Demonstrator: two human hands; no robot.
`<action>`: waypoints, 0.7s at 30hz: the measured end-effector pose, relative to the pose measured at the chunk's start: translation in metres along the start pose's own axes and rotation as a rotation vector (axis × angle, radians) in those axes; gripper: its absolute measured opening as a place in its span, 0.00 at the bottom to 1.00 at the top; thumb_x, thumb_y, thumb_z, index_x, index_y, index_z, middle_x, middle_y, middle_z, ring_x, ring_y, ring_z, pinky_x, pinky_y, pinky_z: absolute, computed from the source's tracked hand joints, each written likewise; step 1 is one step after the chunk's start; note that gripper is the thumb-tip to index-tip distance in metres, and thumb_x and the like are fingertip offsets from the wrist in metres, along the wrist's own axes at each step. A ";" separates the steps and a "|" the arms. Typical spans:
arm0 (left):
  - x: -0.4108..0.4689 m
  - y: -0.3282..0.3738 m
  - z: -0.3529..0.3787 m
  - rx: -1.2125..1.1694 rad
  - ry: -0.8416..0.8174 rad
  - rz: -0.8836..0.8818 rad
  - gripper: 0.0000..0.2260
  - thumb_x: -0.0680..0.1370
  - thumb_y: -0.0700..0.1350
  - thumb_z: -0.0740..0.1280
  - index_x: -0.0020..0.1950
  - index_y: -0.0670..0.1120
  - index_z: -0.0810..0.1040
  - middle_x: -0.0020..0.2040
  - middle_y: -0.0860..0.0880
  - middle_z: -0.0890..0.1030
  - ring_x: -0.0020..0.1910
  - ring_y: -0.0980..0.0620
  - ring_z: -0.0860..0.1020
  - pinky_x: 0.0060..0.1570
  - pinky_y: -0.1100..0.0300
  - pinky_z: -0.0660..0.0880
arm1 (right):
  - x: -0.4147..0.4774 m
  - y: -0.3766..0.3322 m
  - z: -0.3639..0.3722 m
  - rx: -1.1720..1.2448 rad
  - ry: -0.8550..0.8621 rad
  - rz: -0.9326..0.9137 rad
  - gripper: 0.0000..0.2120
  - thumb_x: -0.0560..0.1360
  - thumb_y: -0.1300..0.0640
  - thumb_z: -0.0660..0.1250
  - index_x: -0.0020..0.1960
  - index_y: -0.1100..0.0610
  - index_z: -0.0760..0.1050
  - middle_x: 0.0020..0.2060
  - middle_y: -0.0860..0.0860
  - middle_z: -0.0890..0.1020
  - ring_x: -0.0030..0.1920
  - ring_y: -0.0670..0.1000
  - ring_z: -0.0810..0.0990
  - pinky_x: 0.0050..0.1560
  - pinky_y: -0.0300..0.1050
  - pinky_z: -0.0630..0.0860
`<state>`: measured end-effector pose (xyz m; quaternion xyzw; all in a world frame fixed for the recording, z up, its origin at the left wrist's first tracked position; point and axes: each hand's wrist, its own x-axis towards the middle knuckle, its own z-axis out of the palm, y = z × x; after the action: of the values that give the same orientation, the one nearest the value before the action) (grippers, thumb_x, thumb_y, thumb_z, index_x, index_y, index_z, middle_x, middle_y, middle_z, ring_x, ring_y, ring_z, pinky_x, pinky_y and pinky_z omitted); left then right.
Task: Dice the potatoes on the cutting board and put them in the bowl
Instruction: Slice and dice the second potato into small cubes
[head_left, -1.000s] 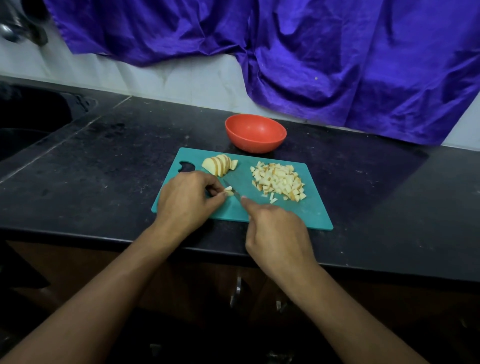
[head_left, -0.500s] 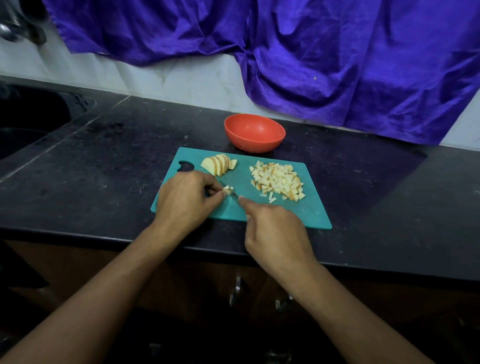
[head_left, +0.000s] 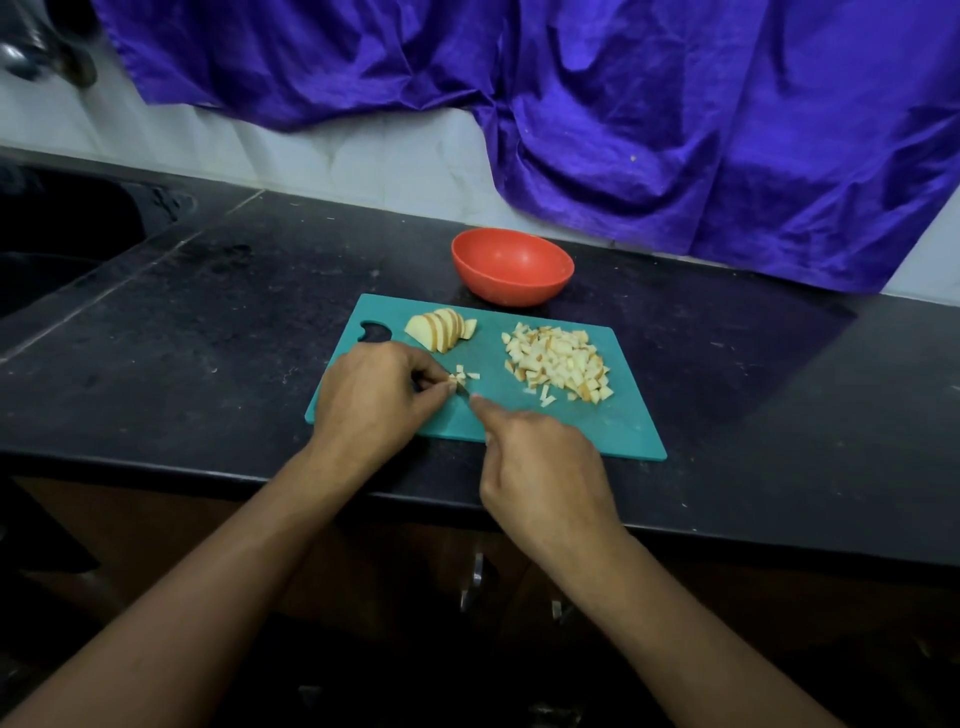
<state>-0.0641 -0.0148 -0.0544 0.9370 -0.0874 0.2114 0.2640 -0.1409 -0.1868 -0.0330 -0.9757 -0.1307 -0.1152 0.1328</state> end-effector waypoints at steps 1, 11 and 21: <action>0.000 0.001 -0.001 0.001 0.000 -0.002 0.06 0.76 0.55 0.74 0.50 0.56 0.87 0.42 0.61 0.84 0.40 0.62 0.79 0.36 0.66 0.71 | 0.002 0.002 0.000 -0.005 -0.010 0.002 0.25 0.83 0.54 0.59 0.79 0.45 0.64 0.52 0.47 0.81 0.50 0.50 0.79 0.51 0.48 0.78; -0.001 0.001 0.000 -0.022 0.007 0.009 0.07 0.75 0.56 0.75 0.49 0.55 0.87 0.40 0.59 0.85 0.39 0.61 0.80 0.38 0.63 0.76 | 0.005 0.000 -0.004 0.150 0.077 0.051 0.22 0.84 0.52 0.59 0.77 0.43 0.68 0.53 0.46 0.82 0.49 0.47 0.79 0.51 0.48 0.80; -0.001 0.001 -0.002 -0.040 0.008 -0.005 0.07 0.74 0.57 0.76 0.47 0.55 0.87 0.39 0.60 0.84 0.39 0.61 0.80 0.39 0.62 0.77 | 0.007 -0.004 0.000 0.140 0.068 0.043 0.22 0.84 0.54 0.59 0.77 0.43 0.68 0.53 0.47 0.83 0.51 0.48 0.80 0.52 0.49 0.80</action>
<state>-0.0659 -0.0147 -0.0523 0.9308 -0.0882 0.2128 0.2838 -0.1361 -0.1814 -0.0298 -0.9622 -0.1130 -0.1358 0.2074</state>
